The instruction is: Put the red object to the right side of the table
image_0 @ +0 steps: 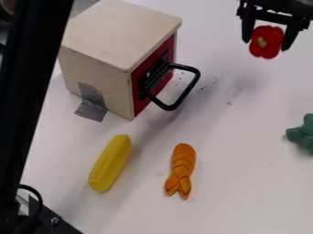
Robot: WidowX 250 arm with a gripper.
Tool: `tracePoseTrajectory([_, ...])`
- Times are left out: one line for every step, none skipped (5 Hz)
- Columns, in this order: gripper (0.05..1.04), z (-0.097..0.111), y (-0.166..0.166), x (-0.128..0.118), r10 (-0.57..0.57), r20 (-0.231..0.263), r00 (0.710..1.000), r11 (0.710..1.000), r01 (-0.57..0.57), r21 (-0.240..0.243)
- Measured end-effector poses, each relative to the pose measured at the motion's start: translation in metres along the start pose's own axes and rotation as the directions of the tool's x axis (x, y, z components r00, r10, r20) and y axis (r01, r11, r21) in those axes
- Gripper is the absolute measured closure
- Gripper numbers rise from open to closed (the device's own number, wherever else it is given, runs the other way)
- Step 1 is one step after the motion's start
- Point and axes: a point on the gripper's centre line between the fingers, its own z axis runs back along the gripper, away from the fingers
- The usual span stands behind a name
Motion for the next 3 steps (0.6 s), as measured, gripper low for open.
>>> tracePoseTrajectory([0.095,-0.017,0.003,0.001,-0.004,0.001,1.000,1.000,0.004,0.025])
tracePoseTrajectory([0.095,-0.041,0.005,0.000,-0.004,-0.037,0.999,0.999,0.006,0.050])
tracePoseTrajectory([0.095,-0.061,0.006,0.002,0.006,-0.060,0.998,0.998,-0.002,0.059])
